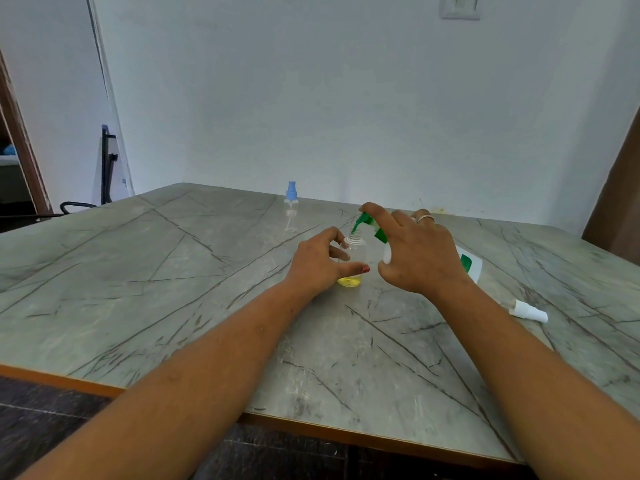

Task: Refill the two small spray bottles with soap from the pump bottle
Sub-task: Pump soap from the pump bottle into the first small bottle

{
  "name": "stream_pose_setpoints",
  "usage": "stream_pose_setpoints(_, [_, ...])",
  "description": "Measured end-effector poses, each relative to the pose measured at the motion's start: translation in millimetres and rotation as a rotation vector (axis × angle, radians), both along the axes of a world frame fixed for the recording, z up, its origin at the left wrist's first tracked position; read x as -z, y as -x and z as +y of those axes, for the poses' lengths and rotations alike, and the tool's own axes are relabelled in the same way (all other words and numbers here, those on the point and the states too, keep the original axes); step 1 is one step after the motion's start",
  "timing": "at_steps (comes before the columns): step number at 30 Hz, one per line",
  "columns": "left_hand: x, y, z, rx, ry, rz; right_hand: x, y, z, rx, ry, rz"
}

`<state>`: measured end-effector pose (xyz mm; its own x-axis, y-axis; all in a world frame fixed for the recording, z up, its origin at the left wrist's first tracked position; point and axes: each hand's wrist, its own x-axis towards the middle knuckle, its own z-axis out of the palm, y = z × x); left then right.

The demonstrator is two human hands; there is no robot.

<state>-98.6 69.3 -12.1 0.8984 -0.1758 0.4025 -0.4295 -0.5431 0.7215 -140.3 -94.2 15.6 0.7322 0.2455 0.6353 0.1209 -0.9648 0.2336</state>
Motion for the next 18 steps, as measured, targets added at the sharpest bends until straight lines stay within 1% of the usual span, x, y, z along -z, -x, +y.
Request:
stream_pose_setpoints(11, [0.5, -1.3, -0.5, -0.002, -0.001, 0.002, -0.7, 0.2, 2.0, 0.011, -0.01, -0.006])
stream_pose_setpoints(18, [1.3, -2.5, 0.2, 0.008, -0.001, -0.002, -3.5, 0.7, 1.7, 0.025, 0.031, -0.025])
